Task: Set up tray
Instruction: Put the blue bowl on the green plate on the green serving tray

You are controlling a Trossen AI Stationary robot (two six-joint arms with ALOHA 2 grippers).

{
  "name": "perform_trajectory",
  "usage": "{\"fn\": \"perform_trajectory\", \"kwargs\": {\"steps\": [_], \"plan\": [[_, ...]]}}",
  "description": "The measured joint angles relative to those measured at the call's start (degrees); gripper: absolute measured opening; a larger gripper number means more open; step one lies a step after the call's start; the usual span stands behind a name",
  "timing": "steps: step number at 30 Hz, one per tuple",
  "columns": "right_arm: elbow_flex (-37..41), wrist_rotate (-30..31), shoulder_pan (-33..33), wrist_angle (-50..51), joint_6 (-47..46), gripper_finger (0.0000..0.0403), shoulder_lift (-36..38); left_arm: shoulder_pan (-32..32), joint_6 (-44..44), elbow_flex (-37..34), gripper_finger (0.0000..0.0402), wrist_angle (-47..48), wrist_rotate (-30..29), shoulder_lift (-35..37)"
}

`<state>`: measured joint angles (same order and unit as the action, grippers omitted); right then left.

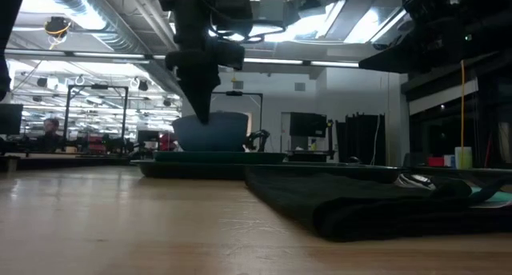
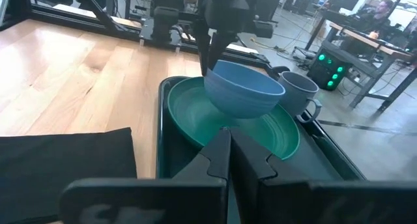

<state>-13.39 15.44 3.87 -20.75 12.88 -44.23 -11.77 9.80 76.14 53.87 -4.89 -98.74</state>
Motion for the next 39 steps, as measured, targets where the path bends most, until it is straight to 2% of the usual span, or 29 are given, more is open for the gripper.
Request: {"fn": "perform_trajectory", "kwargs": {"steps": [16,32,39], "plan": [[0.00,0.00,0.01,0.45,-0.17,0.0010,-0.02,-0.09,0.54,0.00,0.0007,-2.10,-0.45,-2.60],[0.00,0.00,0.01,0.72,-0.17,0.0010,-0.02,0.04,0.40,0.14,0.0062,-2.64,-3.39,-2.45],[0.00,0.00,0.01,0.79,-0.17,0.0010,-0.02,1.31,0.76,8.24,0.0082,3.27,-3.20,-1.04]]}}
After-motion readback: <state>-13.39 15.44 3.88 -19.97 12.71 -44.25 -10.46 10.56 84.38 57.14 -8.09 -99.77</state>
